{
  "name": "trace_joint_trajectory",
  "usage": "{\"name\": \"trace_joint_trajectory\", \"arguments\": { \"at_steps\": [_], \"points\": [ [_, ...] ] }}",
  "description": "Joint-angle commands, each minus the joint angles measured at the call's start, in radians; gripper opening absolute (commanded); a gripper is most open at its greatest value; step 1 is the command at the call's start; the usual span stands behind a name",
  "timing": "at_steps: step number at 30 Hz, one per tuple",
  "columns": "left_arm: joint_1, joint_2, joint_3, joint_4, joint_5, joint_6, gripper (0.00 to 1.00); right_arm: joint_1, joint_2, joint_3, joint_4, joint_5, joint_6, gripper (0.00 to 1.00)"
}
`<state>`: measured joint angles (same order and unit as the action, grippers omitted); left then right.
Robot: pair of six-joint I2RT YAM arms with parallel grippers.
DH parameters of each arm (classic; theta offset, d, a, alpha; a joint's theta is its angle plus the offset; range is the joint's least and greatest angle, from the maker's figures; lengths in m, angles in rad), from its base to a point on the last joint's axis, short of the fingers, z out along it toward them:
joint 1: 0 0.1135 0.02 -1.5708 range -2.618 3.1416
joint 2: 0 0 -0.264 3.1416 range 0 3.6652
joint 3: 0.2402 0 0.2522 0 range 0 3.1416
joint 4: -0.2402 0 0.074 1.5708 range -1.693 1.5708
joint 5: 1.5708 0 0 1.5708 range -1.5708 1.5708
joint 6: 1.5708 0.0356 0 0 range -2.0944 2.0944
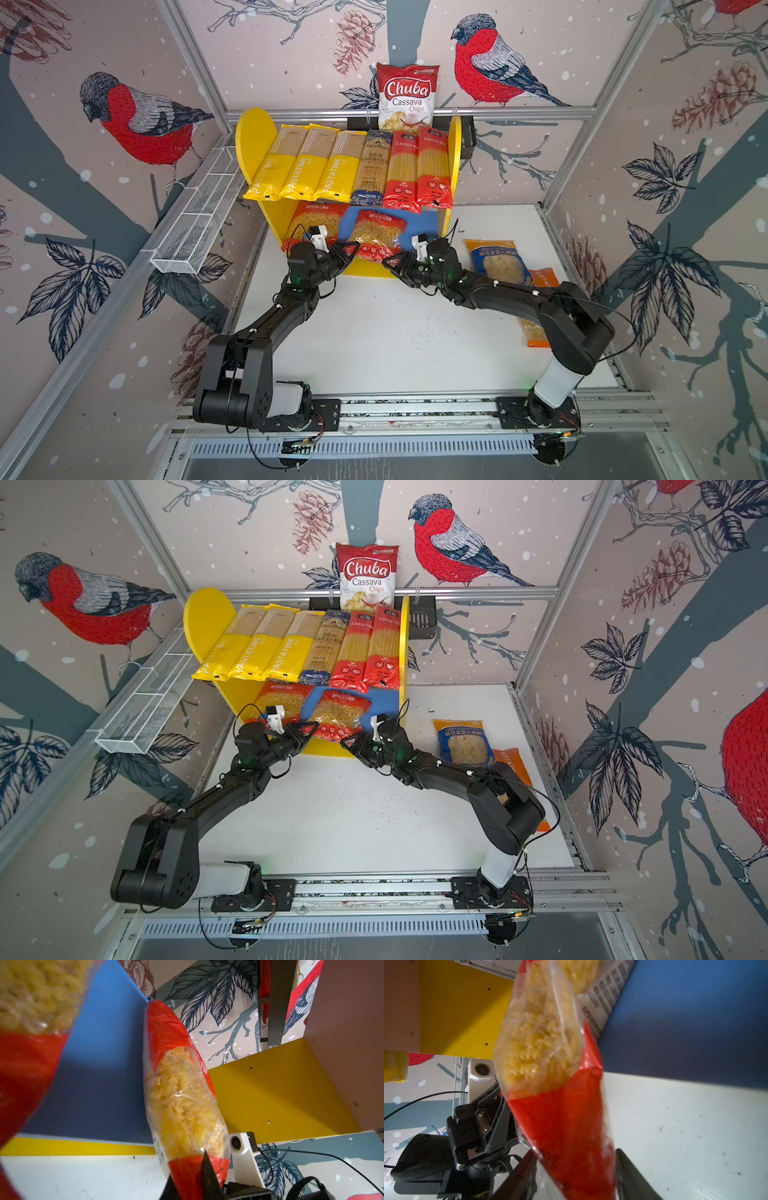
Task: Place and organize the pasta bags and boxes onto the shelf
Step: 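Push the fusilli bag onto the lower shelf beside the first bag with both grippers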
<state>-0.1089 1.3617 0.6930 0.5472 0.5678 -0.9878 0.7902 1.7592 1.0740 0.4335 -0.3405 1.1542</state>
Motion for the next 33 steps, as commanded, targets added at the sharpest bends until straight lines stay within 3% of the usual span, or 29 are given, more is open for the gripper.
{"name": "trace_joint_trajectory", "arguments": {
  "at_steps": [1,6,12,20,33],
  "points": [
    [0.014,0.011,0.037,-0.032,-0.04,0.083,0.08,-0.004,0.052,0.075,0.054,0.023,0.017,0.48],
    [0.061,0.028,0.069,-0.066,-0.04,0.111,0.1,-0.006,0.129,0.187,0.018,0.038,0.006,0.25],
    [0.089,0.057,0.092,-0.115,0.003,0.145,0.2,-0.007,0.17,0.225,-0.004,0.051,-0.01,0.12],
    [0.111,-0.023,0.106,-0.271,-0.065,0.216,0.37,-0.007,0.199,0.236,-0.007,0.065,-0.008,0.06],
    [0.118,-0.158,0.068,-0.406,-0.124,0.286,0.41,-0.047,0.185,0.237,-0.101,-0.055,-0.111,0.02]
  ]
}}
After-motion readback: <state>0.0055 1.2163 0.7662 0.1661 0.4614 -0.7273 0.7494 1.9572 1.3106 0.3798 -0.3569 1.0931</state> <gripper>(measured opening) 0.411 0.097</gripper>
